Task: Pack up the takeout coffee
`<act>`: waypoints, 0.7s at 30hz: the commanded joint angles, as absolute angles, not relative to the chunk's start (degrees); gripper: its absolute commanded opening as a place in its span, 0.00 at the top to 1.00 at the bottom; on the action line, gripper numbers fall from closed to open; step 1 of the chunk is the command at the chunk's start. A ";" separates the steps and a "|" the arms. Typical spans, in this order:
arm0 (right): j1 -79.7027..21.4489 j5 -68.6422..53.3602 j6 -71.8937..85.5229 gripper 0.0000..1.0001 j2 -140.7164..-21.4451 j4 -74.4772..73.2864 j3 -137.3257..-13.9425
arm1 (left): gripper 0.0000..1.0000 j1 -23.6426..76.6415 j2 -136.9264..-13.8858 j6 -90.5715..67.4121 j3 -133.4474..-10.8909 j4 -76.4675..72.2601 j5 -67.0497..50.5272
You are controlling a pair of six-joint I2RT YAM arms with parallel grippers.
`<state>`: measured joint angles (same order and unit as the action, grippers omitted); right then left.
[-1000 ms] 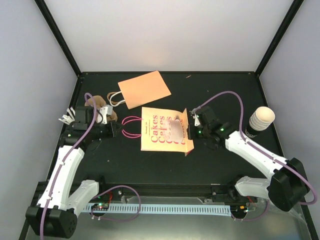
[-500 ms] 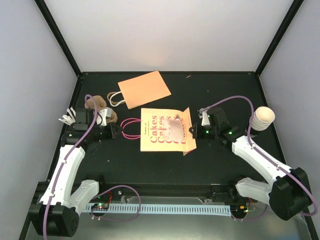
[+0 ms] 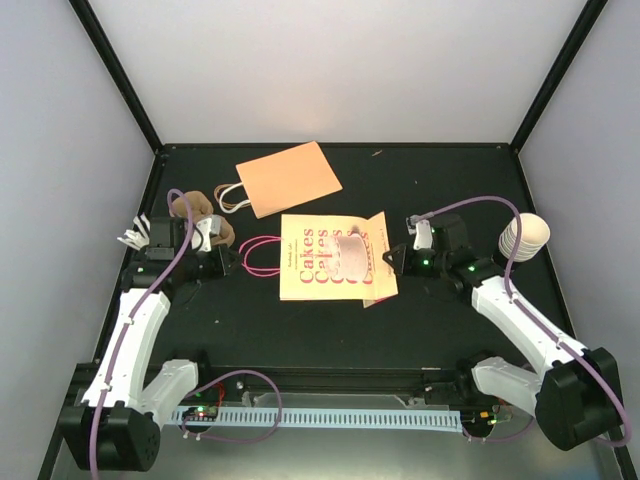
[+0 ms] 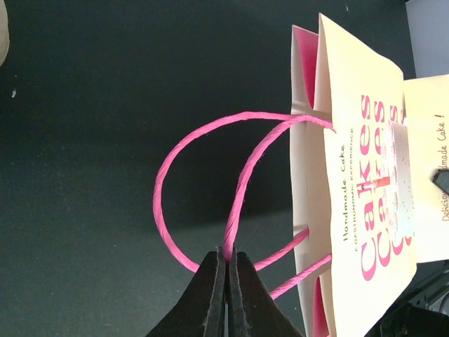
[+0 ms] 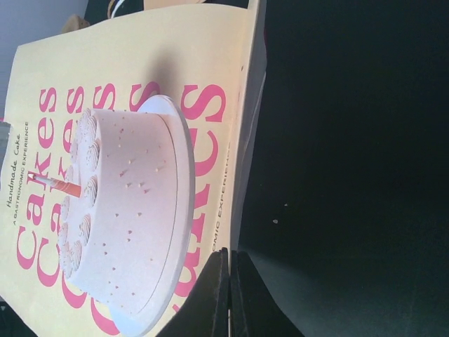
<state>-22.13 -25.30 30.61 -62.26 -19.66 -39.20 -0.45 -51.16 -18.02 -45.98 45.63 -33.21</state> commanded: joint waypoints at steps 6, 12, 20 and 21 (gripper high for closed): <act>-18.96 -28.42 31.18 0.99 -59.13 -17.45 -37.23 | 0.98 -2.05 -51.98 -17.92 -45.80 45.09 -32.77; -17.39 -29.42 31.62 0.98 -57.96 -16.74 -36.42 | 0.98 -2.69 -52.03 -17.92 -45.78 45.25 -32.55; -15.03 -31.45 30.90 0.98 -57.62 -16.76 -35.60 | 0.98 -3.44 -51.68 -17.86 -45.79 45.53 -32.47; -14.83 -31.61 30.72 0.98 -57.59 -16.87 -35.53 | 0.98 -3.47 -51.68 -17.92 -45.78 45.53 -32.51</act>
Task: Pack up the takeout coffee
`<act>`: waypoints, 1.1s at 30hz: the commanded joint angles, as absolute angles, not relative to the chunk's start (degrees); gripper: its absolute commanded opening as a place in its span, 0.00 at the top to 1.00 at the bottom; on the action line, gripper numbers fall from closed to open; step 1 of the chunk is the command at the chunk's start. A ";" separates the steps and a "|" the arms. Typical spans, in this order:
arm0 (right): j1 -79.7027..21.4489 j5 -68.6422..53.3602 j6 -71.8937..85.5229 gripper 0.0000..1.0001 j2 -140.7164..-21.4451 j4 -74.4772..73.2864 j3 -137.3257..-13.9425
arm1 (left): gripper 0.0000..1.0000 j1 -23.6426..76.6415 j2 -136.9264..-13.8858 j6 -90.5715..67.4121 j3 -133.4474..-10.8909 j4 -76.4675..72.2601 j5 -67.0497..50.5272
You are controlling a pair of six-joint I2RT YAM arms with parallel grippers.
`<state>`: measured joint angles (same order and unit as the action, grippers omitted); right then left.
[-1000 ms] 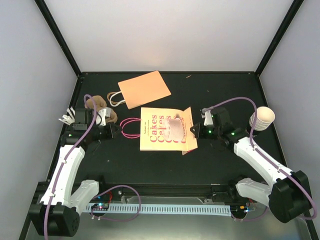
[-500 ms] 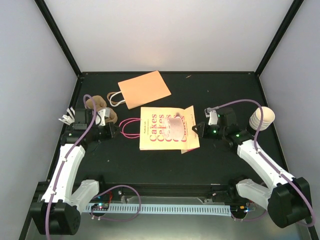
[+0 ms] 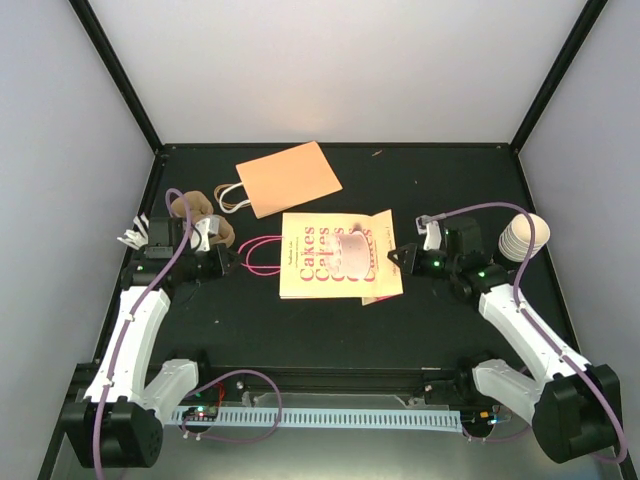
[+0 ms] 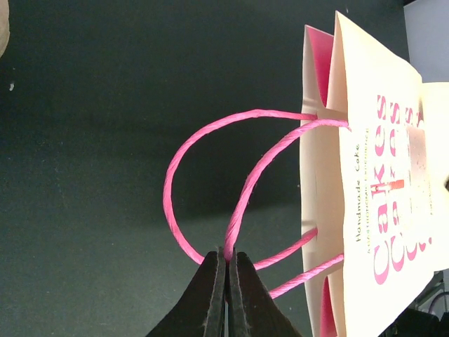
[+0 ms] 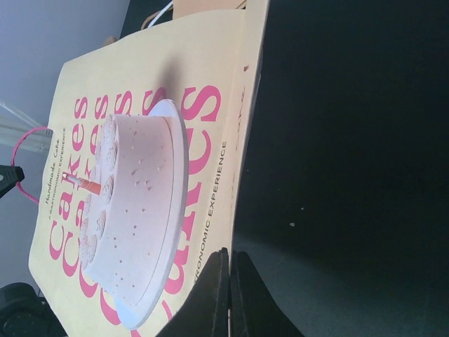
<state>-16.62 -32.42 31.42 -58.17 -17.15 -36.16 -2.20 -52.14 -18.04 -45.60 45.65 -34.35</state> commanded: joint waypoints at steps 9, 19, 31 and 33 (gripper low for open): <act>-14.21 -39.10 31.55 0.93 -60.67 -9.54 -31.69 | 0.98 -1.96 -51.50 -19.94 -45.76 40.59 -44.11; -15.44 -44.70 29.59 0.79 -69.72 -1.26 -28.74 | 0.98 7.27 -51.00 -23.73 -54.11 40.04 -41.86; -27.73 -24.42 26.54 0.59 -69.20 -15.70 -37.97 | 0.98 12.47 -50.73 -29.57 -57.10 33.34 -45.95; -29.70 -21.52 26.13 0.58 -69.22 -18.06 -39.89 | 0.98 13.49 -51.03 -30.23 -58.19 32.43 -45.90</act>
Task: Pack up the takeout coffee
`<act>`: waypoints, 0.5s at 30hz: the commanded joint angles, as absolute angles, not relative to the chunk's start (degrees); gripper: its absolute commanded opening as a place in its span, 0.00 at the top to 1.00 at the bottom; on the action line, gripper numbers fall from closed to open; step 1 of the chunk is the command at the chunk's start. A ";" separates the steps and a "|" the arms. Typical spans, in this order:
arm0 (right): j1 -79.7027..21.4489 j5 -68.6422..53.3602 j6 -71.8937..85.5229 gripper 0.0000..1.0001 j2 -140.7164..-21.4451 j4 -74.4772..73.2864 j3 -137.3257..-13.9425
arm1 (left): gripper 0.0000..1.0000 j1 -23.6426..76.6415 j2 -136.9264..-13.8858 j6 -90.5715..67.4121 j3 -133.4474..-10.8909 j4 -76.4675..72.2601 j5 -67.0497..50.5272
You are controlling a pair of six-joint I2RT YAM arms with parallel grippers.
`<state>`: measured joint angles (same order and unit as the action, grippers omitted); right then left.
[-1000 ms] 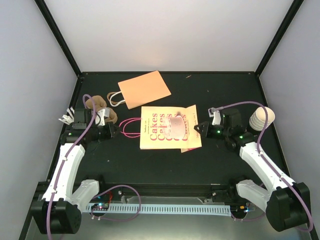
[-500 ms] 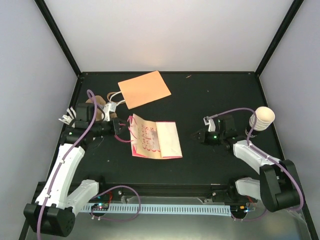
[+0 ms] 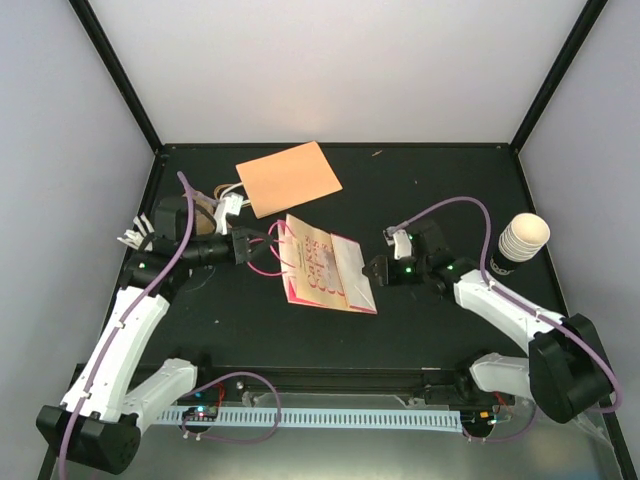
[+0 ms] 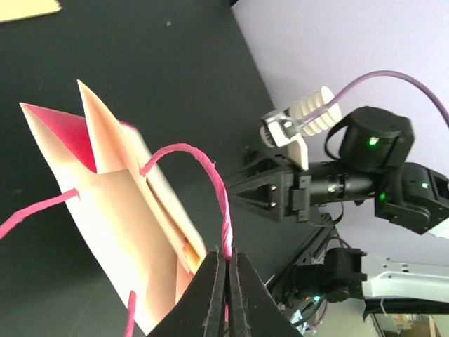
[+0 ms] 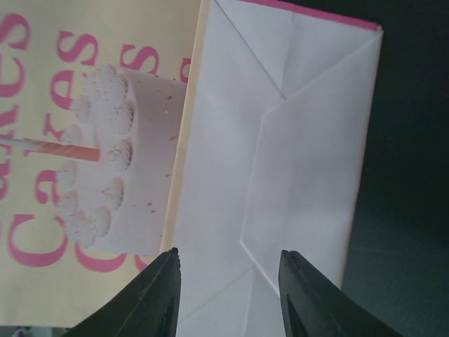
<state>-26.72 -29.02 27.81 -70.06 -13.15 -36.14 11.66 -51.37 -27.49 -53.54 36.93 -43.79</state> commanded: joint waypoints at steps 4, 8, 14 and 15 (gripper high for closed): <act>-33.14 -16.17 25.99 0.54 -68.94 -21.98 -43.06 | 0.98 14.87 -51.49 -31.16 -58.41 31.32 -45.67; -35.68 -12.72 26.22 0.49 -69.06 -24.15 -44.83 | 0.99 15.61 -51.59 -31.38 -57.72 30.64 -45.59; -41.08 -6.26 27.69 0.47 -70.55 -26.71 -47.71 | 0.98 16.50 -51.90 -31.77 -57.74 29.84 -45.78; -41.80 -5.28 27.95 0.47 -70.80 -26.98 -48.17 | 0.98 16.60 -51.94 -31.79 -57.83 29.80 -45.83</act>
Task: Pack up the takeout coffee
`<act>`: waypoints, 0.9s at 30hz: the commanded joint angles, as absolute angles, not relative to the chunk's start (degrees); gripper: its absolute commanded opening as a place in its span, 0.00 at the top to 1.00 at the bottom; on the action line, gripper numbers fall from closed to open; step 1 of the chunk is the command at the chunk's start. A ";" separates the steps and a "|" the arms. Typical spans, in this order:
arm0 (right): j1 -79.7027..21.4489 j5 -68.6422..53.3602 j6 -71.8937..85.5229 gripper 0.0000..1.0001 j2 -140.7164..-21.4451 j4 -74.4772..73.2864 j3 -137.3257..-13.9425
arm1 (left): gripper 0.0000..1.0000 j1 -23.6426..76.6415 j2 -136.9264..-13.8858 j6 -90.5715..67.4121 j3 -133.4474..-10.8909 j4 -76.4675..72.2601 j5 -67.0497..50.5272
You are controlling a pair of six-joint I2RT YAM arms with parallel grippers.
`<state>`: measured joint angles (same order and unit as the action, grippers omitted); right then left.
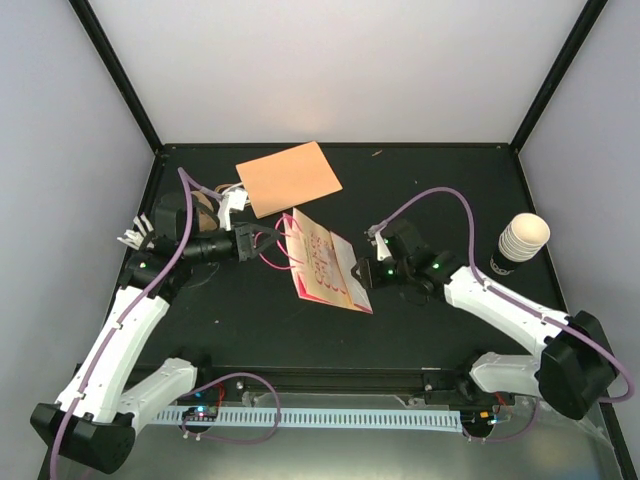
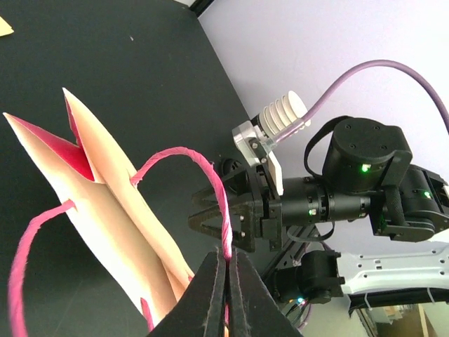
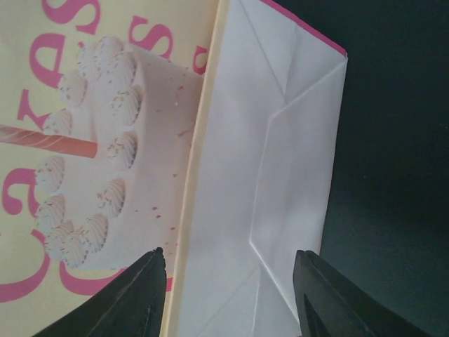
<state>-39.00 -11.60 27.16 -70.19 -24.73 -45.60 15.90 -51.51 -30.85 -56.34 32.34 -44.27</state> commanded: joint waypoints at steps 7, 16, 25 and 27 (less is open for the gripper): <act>-46.48 0.79 29.01 0.39 -74.19 -30.37 -52.37 | 0.98 16.87 -51.94 -31.39 -58.01 30.05 -45.88; -49.43 6.93 30.62 0.31 -79.30 -33.37 -55.60 | 0.98 16.96 -51.77 -31.09 -57.92 30.29 -46.05; -50.62 11.21 31.88 0.32 -84.41 -35.41 -57.25 | 0.98 16.97 -51.52 -30.22 -57.81 31.14 -45.88; -50.62 12.80 32.14 0.33 -84.99 -36.38 -57.74 | 0.98 16.96 -51.43 -29.96 -57.77 31.54 -45.71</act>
